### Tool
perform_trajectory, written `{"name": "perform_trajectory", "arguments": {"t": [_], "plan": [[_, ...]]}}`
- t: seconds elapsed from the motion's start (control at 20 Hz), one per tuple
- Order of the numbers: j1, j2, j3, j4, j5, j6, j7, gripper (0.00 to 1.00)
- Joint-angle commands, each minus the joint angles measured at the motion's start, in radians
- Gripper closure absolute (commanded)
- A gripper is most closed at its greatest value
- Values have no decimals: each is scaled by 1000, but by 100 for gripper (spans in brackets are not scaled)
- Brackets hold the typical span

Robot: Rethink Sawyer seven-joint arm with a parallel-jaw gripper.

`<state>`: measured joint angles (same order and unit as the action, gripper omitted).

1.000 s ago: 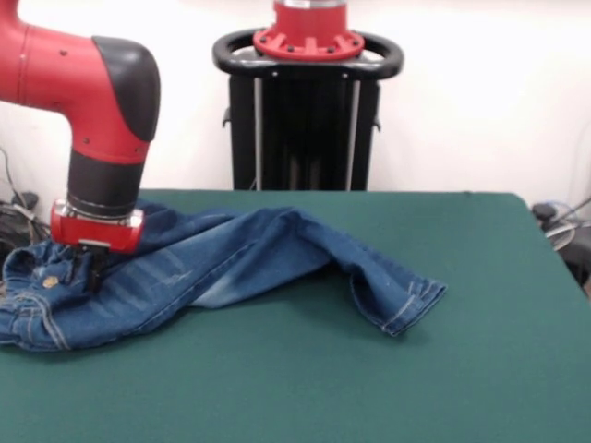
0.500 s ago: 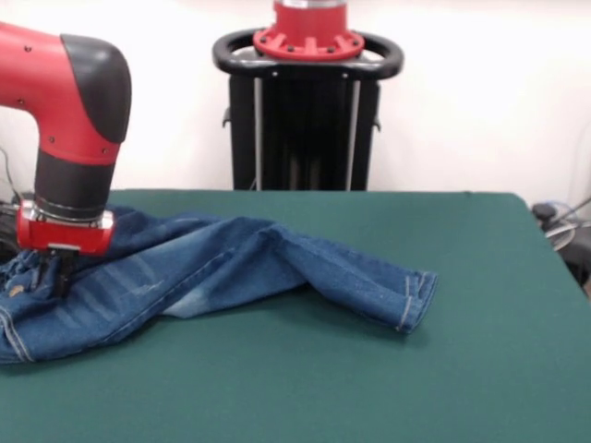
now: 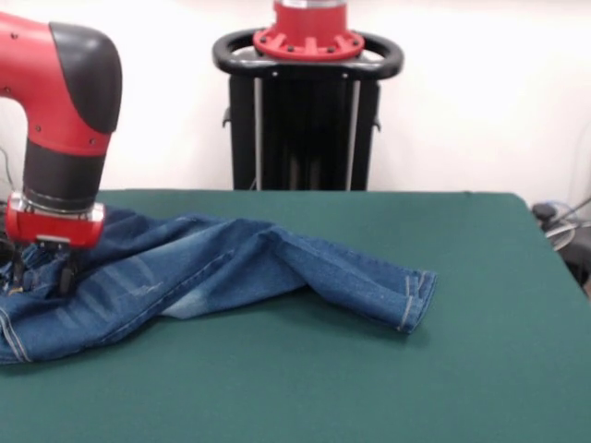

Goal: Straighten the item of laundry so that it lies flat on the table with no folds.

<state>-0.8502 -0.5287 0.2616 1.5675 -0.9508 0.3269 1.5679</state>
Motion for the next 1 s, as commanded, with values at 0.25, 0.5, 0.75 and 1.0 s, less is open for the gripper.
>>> {"name": "perform_trajectory", "arguments": {"t": [0.25, 0.5, 0.75, 1.0], "plan": [[47, -210, 148, 95, 276, 410, -169, 0], [70, -226, 172, 163, 367, 465, -78, 0], [121, -186, 157, 253, 414, 331, 99, 0], [221, -149, 91, 286, 436, 200, 244, 0]]}}
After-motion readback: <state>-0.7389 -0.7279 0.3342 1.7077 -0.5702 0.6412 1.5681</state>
